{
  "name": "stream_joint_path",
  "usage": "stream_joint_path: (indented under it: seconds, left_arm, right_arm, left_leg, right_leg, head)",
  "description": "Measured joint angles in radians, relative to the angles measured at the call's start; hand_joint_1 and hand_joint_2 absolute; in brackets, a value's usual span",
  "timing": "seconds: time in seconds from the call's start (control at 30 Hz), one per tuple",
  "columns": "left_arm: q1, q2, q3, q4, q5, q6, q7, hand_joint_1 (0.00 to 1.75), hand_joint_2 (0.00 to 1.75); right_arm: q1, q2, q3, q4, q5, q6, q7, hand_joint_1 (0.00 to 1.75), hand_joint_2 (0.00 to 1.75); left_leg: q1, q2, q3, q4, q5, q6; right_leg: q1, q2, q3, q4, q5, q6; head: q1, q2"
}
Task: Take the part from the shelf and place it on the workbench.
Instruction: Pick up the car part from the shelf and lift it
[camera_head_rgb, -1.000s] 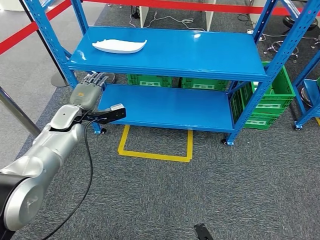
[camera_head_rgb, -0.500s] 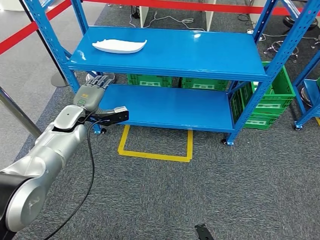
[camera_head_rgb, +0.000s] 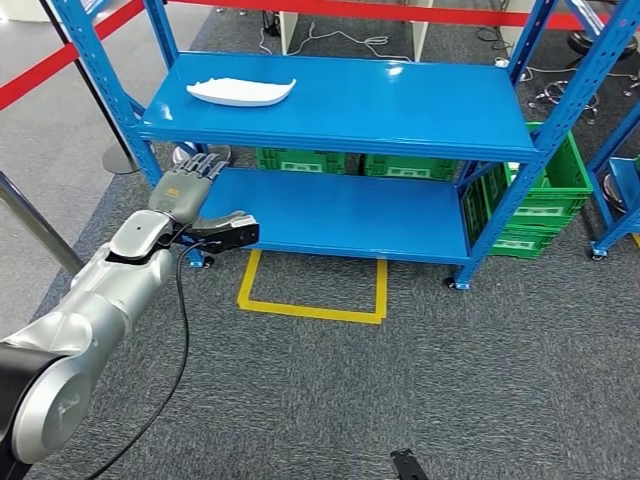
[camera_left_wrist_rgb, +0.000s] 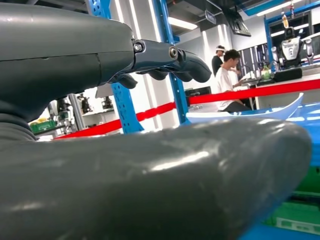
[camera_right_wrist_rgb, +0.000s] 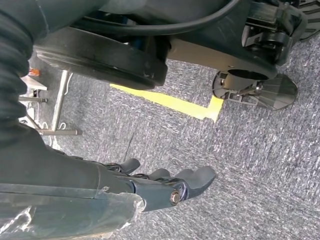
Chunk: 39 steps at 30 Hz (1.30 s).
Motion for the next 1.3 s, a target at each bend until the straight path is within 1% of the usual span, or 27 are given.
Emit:
stream_joint_path:
  seconds: [0.07, 0.1, 0.13, 0.23, 0.27, 0.3, 0.33, 0.37, 0.4, 0.43, 0.47, 0.57, 0.63, 0.67, 0.73, 0.77, 0.8, 0.83, 0.9, 0.93, 0.97, 1.07, 1.13, 1.17, 1.23, 1.27, 1.3]
  left_arm:
    - [-0.003, 0.000, 0.000, 0.000, 0.000, 0.000, 0.000, 0.00, 0.00]
    - [-0.005, -0.001, -0.001, 0.000, 0.000, 0.000, 0.000, 0.00, 0.00]
    - [-0.007, -0.002, -0.001, 0.000, 0.000, 0.000, 0.000, 0.00, 0.00]
    - [-0.009, -0.007, -0.001, 0.001, 0.000, -0.001, 0.000, 0.00, 0.00]
    - [-0.008, -0.008, -0.001, 0.001, 0.000, -0.001, 0.000, 0.00, 0.00]
    - [-0.007, -0.008, -0.001, 0.002, 0.000, -0.001, 0.000, 0.00, 0.00]
    - [-0.006, -0.009, -0.002, 0.003, 0.000, -0.002, 0.000, 0.00, 0.00]
    - [-0.006, -0.010, -0.002, 0.003, 0.000, -0.002, 0.000, 0.00, 0.00]
    - [-0.008, -0.010, -0.002, 0.003, 0.000, -0.002, 0.000, 0.00, 0.00]
    - [-0.009, -0.010, -0.002, 0.003, 0.000, -0.002, 0.001, 0.00, 0.00]
    - [-0.010, -0.010, -0.002, 0.003, 0.000, -0.002, 0.001, 0.00, 0.00]
    - [-0.010, -0.010, -0.002, 0.003, -0.001, -0.003, 0.001, 0.00, 0.00]
    - [-0.012, -0.011, -0.003, 0.003, 0.000, -0.003, 0.001, 0.00, 0.00]
    - [-0.013, -0.012, -0.003, 0.003, 0.000, -0.003, 0.001, 0.00, 0.00]
    - [-0.012, -0.012, -0.004, 0.004, 0.000, -0.004, 0.002, 0.00, 0.00]
    - [-0.011, -0.012, -0.004, 0.005, -0.001, -0.005, 0.003, 0.00, 0.00]
    - [-0.009, -0.011, -0.004, 0.006, -0.001, -0.005, 0.003, 0.00, 0.00]
    - [-0.009, -0.011, -0.004, 0.006, -0.001, -0.005, 0.003, 0.00, 0.00]
    - [-0.013, -0.011, -0.004, 0.006, -0.001, -0.005, 0.003, 0.00, 0.00]
    - [-0.016, -0.011, -0.004, 0.006, -0.001, -0.006, 0.003, 0.00, 0.00]
    - [-0.019, -0.011, -0.005, 0.006, -0.002, -0.006, 0.003, 0.00, 0.00]
    - [-0.021, -0.013, -0.005, 0.006, -0.003, -0.008, 0.003, 0.00, 0.00]
    - [-0.022, -0.014, -0.005, 0.006, -0.003, -0.009, 0.003, 0.00, 0.00]
    - [-0.023, -0.015, -0.006, 0.006, -0.003, -0.010, 0.003, 0.00, 0.00]
    - [-0.022, -0.019, -0.008, 0.007, -0.004, -0.014, 0.003, 0.00, 0.00]
    - [-0.019, -0.021, -0.010, 0.007, -0.005, -0.017, 0.003, 0.00, 0.00]
    - [-0.016, -0.022, -0.012, 0.008, -0.006, -0.019, 0.003, 0.00, 0.00]
  right_arm:
    - [-0.001, 0.000, 0.000, 0.000, 0.000, 0.000, -0.001, 0.00, 1.75]
    - [-0.001, 0.000, 0.000, 0.000, 0.000, 0.000, -0.002, 0.00, 1.75]
    - [-0.001, 0.000, 0.000, 0.000, 0.000, 0.000, -0.002, 0.00, 1.75]
    - [0.002, 0.000, 0.000, 0.000, -0.001, 0.000, -0.004, 0.00, 1.75]
    - [0.002, 0.000, -0.001, 0.000, -0.001, -0.001, -0.004, 0.00, 1.75]
    - [0.002, 0.000, -0.001, 0.000, -0.001, -0.001, -0.005, 0.00, 1.75]
    - [0.001, -0.001, -0.001, 0.000, -0.001, -0.001, -0.005, 0.00, 1.75]
    - [0.001, -0.001, -0.001, 0.000, -0.001, -0.001, -0.005, 0.00, 1.75]
    - [0.003, -0.001, -0.001, 0.000, -0.001, -0.001, -0.004, 0.00, 1.75]
    - [0.004, 0.000, -0.001, 0.001, -0.001, -0.001, -0.004, 0.00, 1.75]
    - [0.006, 0.001, -0.001, 0.002, -0.001, -0.001, -0.004, 0.00, 1.75]
    - [0.007, 0.002, -0.002, 0.003, 0.000, -0.001, -0.004, 0.00, 1.75]
    - [0.006, 0.002, -0.002, 0.002, 0.000, -0.001, -0.004, 0.00, 1.75]
    - [0.005, 0.002, -0.002, 0.002, 0.000, -0.001, -0.004, 0.00, 1.75]
    - [0.004, 0.002, -0.002, 0.002, 0.000, -0.001, -0.004, 0.00, 1.75]
    - [0.004, 0.002, -0.002, 0.002, 0.000, -0.001, -0.004, 0.00, 1.75]
    - [0.005, 0.002, -0.003, 0.002, 0.000, -0.001, -0.004, 0.00, 1.75]
    - [0.005, 0.002, -0.003, 0.002, 0.000, -0.001, -0.005, 0.00, 1.75]
    - [0.005, 0.002, -0.003, 0.002, 0.000, -0.001, -0.005, 0.00, 1.75]
    - [0.005, 0.002, -0.003, 0.003, -0.001, -0.001, -0.005, 0.00, 1.75]
    - [0.005, 0.002, -0.003, 0.003, -0.001, -0.001, -0.006, 0.00, 1.75]
    - [0.004, 0.002, -0.003, 0.003, -0.003, -0.001, -0.006, 0.00, 1.75]
    - [0.003, 0.002, -0.004, 0.003, -0.004, -0.002, -0.008, 0.00, 1.75]
    - [0.004, 0.002, -0.005, 0.003, -0.005, -0.002, -0.009, 0.00, 1.75]
    - [0.004, 0.002, -0.008, 0.003, -0.007, -0.002, -0.010, 0.00, 1.75]
    - [0.003, 0.002, -0.010, 0.003, -0.008, -0.002, -0.012, 0.00, 1.75]
    - [0.002, 0.002, -0.012, 0.003, -0.009, -0.003, -0.013, 0.00, 1.75]
  left_leg:
    - [0.003, -0.002, 0.004, -0.011, 0.004, 0.008]
    - [0.005, -0.003, 0.008, -0.017, 0.006, 0.012]
    - [0.009, -0.004, 0.012, -0.023, 0.009, 0.015]
    - [0.011, -0.010, 0.014, -0.024, 0.007, 0.018]
    - [0.012, -0.012, 0.015, -0.024, 0.005, 0.017]
    - [0.013, -0.015, 0.017, -0.023, 0.003, 0.014]
    - [0.016, -0.018, 0.021, -0.022, -0.001, 0.009]
    - [0.019, -0.022, 0.025, -0.019, -0.006, 0.002]
    - [0.021, -0.025, 0.025, -0.014, -0.012, -0.007]
    - [0.021, -0.029, 0.023, -0.007, -0.017, -0.014]
    - [0.020, -0.031, 0.019, -0.003, -0.019, -0.021]
    - [0.021, -0.033, 0.012, -0.001, -0.020, -0.032]
    - [0.022, -0.030, -0.006, 0.038, -0.043, -0.040]
    - [0.022, -0.028, -0.032, 0.087, -0.065, -0.043]
    - [0.022, -0.027, -0.111, 0.224, -0.110, -0.045]
    - [0.022, -0.027, -0.145, 0.274, -0.117, -0.045]
    - [0.021, -0.027, -0.165, 0.292, -0.105, -0.042]
    - [0.021, -0.027, -0.165, 0.270, -0.074, -0.039]
    - [0.017, -0.026, -0.121, 0.148, 0.016, -0.028]
    - [0.015, -0.024, -0.094, 0.085, 0.043, -0.023]
    - [0.013, -0.023, -0.074, 0.040, 0.053, -0.021]
    - [0.013, -0.024, -0.058, 0.005, 0.036, -0.016]
    - [0.016, -0.025, -0.050, -0.001, 0.033, -0.006]
    - [0.018, -0.026, -0.045, -0.004, 0.031, -0.002]
    - [0.016, -0.028, -0.039, -0.003, 0.025, 0.005]
    - [0.015, -0.028, -0.035, -0.003, 0.022, 0.007]
    - [0.014, -0.029, -0.031, -0.003, 0.018, 0.008]
  right_leg:
    - [-0.001, 0.001, -0.001, 0.000, -0.003, 0.007]
    - [-0.001, 0.007, -0.007, 0.014, -0.012, 0.011]
    - [-0.002, 0.015, -0.025, 0.049, -0.030, 0.014]
    - [-0.006, 0.030, -0.134, 0.244, -0.102, 0.021]
    - [-0.007, 0.030, -0.162, 0.284, -0.104, 0.024]
    - [-0.010, 0.030, -0.172, 0.286, -0.086, 0.026]
    - [-0.013, 0.030, -0.162, 0.246, -0.048, 0.030]
    - [-0.018, 0.030, -0.139, 0.179, -0.003, 0.035]
    - [-0.021, 0.033, -0.111, 0.116, 0.028, 0.040]
    - [-0.024, 0.037, -0.090, 0.066, 0.045, 0.039]
    - [-0.025, 0.040, -0.079, 0.040, 0.047, 0.034]
    - [-0.022, 0.045, -0.080, 0.037, 0.033, 0.005]
    - [-0.022, 0.045, -0.075, 0.037, 0.028, -0.011]
    - [-0.023, 0.045, -0.071, 0.037, 0.026, -0.017]
    - [-0.022, 0.044, -0.066, 0.036, 0.020, -0.025]
    - [-0.021, 0.044, -0.063, 0.036, 0.018, -0.027]
    - [-0.021, 0.045, -0.059, 0.036, 0.015, -0.028]
    - [-0.020, 0.045, -0.054, 0.036, 0.011, -0.028]
    - [-0.020, 0.045, -0.043, 0.036, 0.003, -0.023]
    - [-0.017, 0.046, -0.040, 0.037, -0.001, -0.019]
    - [-0.015, 0.046, -0.040, 0.037, -0.005, -0.015]
    - [-0.013, 0.044, -0.040, 0.032, -0.011, 0.001]
    - [-0.014, 0.042, -0.049, 0.056, -0.030, 0.010]
    - [-0.013, 0.042, -0.069, 0.098, -0.051, 0.012]
    - [-0.012, 0.043, -0.137, 0.227, -0.101, 0.014]
    - [-0.012, 0.043, -0.171, 0.280, -0.112, 0.015]
    - [-0.011, 0.042, -0.191, 0.304, -0.105, 0.016]
  head:
    - [0.000, 0.000]
    - [0.001, 0.000]
    - [0.002, 0.000]
    - [0.004, 0.000]
    - [0.005, 0.000]
    - [0.005, 0.000]
    - [0.005, 0.000]
    - [0.005, 0.000]
    - [0.007, 0.000]
    - [0.010, 0.000]
    - [0.010, 0.000]
    - [0.004, 0.000]
    - [0.002, 0.000]
    - [0.000, 0.000]
    - [-0.001, 0.000]
    - [-0.002, 0.000]
    - [-0.002, 0.000]
    - [-0.002, 0.000]
    - [-0.003, 0.000]
    - [-0.004, 0.000]
    - [-0.004, 0.000]
    - [-0.004, 0.000]
    - [-0.002, 0.000]
    - [-0.001, 0.000]
    - [0.001, 0.000]
    - [0.000, 0.000]
    - [0.000, 0.000]
